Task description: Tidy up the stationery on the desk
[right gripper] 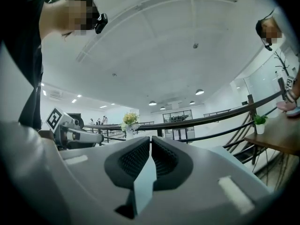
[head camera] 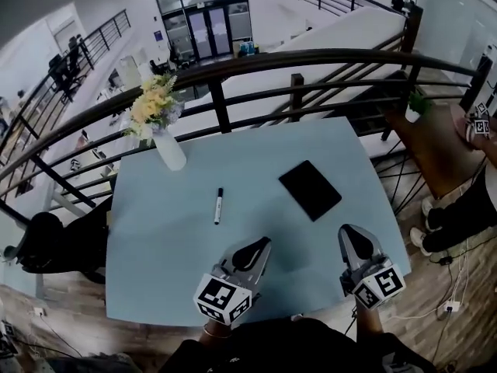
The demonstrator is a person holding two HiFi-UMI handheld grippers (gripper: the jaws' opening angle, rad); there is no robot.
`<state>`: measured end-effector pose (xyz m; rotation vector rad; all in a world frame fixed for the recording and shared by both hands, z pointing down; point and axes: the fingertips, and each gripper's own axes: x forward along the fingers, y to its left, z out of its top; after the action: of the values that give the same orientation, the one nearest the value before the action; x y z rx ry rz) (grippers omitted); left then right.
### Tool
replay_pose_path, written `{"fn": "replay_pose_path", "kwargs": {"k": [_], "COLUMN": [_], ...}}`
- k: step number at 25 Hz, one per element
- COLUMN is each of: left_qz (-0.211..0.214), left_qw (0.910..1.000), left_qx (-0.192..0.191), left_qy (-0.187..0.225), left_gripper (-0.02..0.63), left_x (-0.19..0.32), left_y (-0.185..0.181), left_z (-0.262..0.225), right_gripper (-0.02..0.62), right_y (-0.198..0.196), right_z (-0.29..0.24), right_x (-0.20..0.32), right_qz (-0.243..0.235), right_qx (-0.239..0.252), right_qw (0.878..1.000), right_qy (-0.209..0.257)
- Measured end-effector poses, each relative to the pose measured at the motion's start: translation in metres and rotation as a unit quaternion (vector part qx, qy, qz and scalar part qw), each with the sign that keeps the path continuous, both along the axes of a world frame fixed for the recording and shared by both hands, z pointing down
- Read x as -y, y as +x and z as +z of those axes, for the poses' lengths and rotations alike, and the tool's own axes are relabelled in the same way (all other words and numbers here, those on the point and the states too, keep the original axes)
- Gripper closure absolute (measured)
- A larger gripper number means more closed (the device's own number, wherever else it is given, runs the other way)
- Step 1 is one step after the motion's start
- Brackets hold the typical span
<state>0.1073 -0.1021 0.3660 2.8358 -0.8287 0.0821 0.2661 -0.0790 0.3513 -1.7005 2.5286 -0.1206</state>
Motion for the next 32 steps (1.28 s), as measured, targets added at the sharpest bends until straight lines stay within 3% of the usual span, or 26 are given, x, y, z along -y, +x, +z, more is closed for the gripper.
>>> {"fn": "replay_pose_path", "kwargs": {"k": [7,13,24,32], "left_qz": [-0.028,-0.054,-0.123,-0.124], "left_qw": [0.9994,0.9974,0.9829,0.9707], "left_qx": [0.019,0.039,0.045,0.044], "left_qy": [-0.011,-0.028,-0.130,-0.201], "left_gripper": [0.580,0.560,0.506,0.432], "left_x": [0.029,0.056,0.115,0.129], "left_y": [0.075,0.111,0.139,0.166], "left_z": [0.005,0.025,0.101,0.153], "right_gripper": [0.586,0.578,0.546,0.506], "right_y": [0.075,0.106,0.131,0.144], "right_z": [0.007,0.029,0.092,0.158], "right_x": [0.049,0.092,0.168,0.205], "right_qz": [-0.023,-0.045,-0.079,-0.088], "right_qx": [-0.005,-0.017,-0.049,-0.089], "right_qw": [1.000,0.998,0.990,0.976], "right_qy": [-0.018,-0.040,-0.110,-0.179]}}
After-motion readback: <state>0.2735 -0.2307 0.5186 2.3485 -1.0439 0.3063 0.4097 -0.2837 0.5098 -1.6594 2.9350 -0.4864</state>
